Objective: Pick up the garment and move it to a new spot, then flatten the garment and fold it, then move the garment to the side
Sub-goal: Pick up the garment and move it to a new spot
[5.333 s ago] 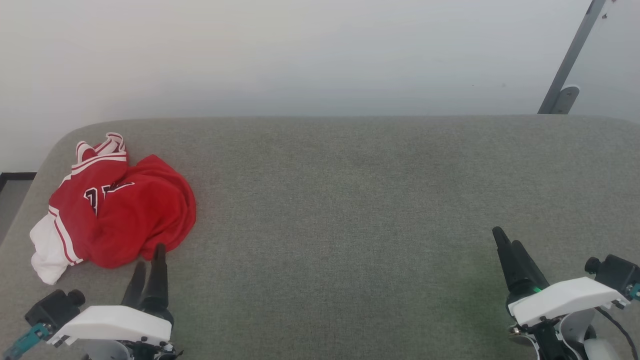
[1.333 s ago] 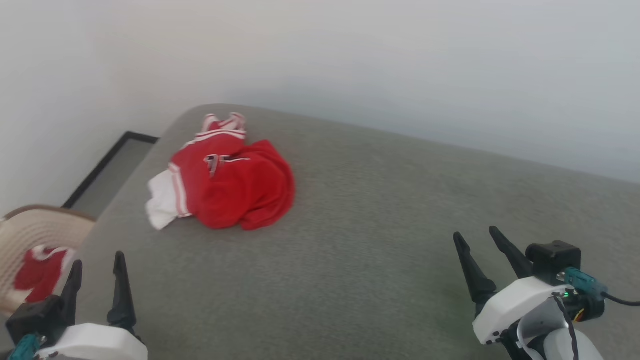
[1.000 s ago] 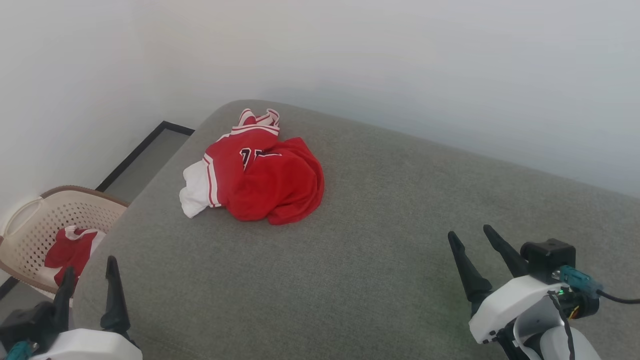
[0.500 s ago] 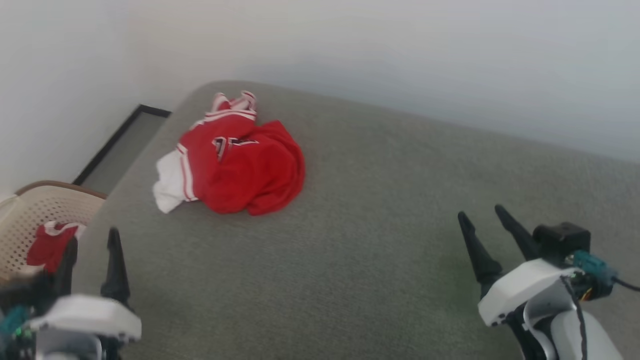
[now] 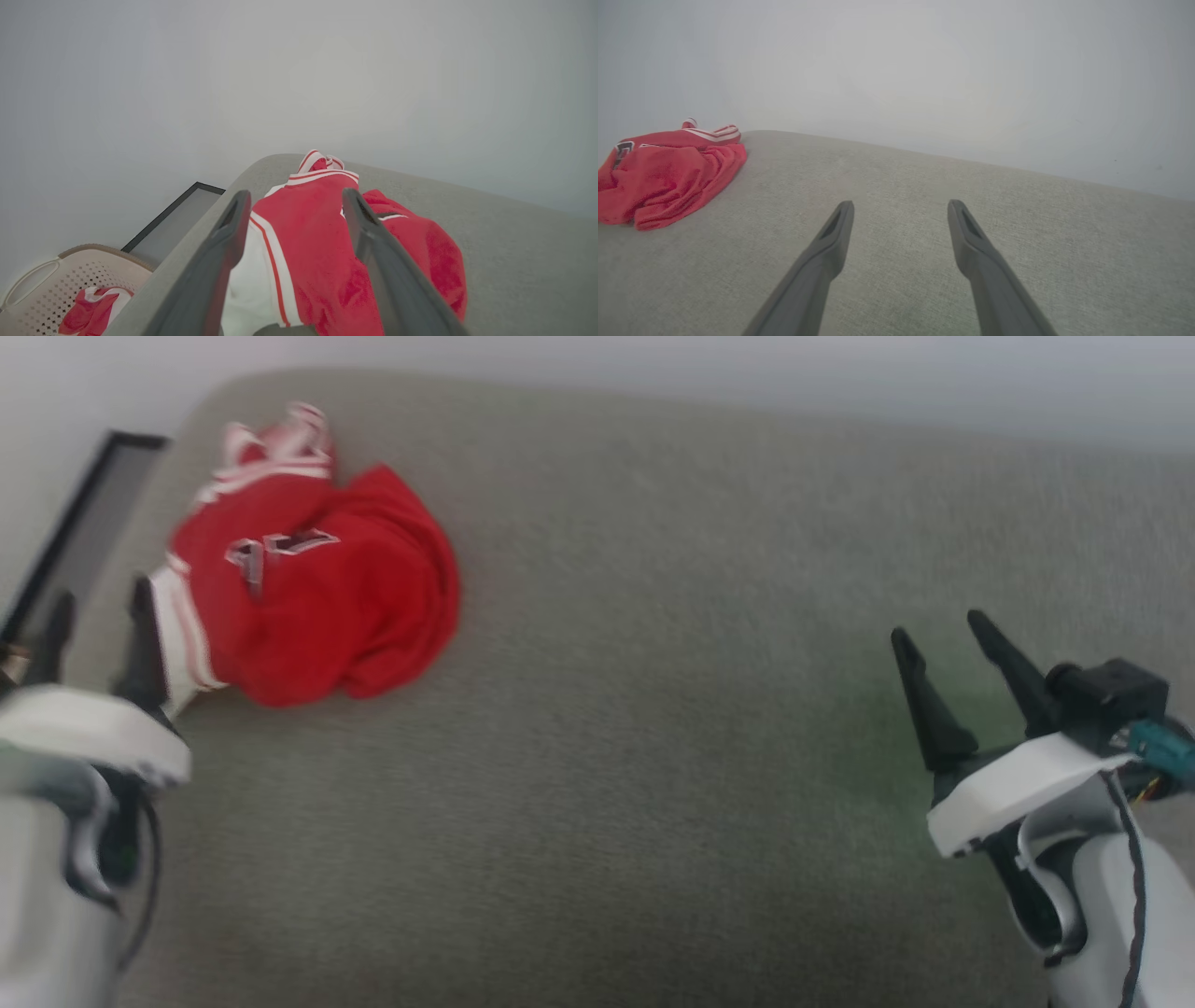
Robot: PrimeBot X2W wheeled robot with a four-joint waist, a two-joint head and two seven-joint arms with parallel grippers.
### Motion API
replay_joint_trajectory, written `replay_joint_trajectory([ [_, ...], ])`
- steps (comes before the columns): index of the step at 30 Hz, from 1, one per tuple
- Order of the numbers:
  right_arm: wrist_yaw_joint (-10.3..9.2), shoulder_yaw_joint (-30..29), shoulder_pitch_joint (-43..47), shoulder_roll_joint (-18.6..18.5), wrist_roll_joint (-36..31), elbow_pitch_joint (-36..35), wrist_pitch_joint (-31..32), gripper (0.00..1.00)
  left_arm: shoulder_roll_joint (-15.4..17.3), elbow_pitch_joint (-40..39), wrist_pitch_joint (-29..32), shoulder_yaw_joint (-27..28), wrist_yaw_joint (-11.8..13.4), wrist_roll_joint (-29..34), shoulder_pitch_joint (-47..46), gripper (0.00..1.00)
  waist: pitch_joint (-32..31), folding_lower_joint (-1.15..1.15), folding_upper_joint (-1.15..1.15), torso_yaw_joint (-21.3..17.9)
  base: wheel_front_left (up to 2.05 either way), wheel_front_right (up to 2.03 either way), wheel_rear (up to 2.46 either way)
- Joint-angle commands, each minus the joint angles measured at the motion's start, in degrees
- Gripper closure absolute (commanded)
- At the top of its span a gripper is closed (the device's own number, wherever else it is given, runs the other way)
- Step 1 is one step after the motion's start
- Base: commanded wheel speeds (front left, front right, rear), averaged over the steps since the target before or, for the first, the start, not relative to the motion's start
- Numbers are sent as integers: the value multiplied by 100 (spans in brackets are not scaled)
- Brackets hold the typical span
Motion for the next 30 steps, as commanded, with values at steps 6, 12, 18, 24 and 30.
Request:
replay_joint_trajectory([
  [6, -2, -34, -268, -109, -41, -131, -7, 0, 221, 804, 400, -50, -320, -180, -909, 0, 874, 0, 0, -495, 0, 0, 0],
  [12, -2, -88, -432, -228, -77, -276, 33, 0, 404, 1775, 1423, -246, -545, -372, -1665, 0, 1298, 0, 0, -601, 0, 0, 0],
  [18, -2, -123, -536, -294, -99, -423, 87, 0, 396, 2744, 2678, -342, -598, -669, -2194, 0, 1663, 0, 0, -672, 0, 0, 0],
  [24, -2, -117, -580, -295, -115, -517, 134, 0, 197, 3601, 3507, -463, -565, -785, -2494, 0, 1925, 0, 0, -722, 0, 0, 0],
  [30, -2, -111, -570, -256, -110, -440, 97, 0, -25, 3918, 3337, -453, -700, -925, -2613, 100, 1906, 0, 0, -716, 0, 0, 0],
])
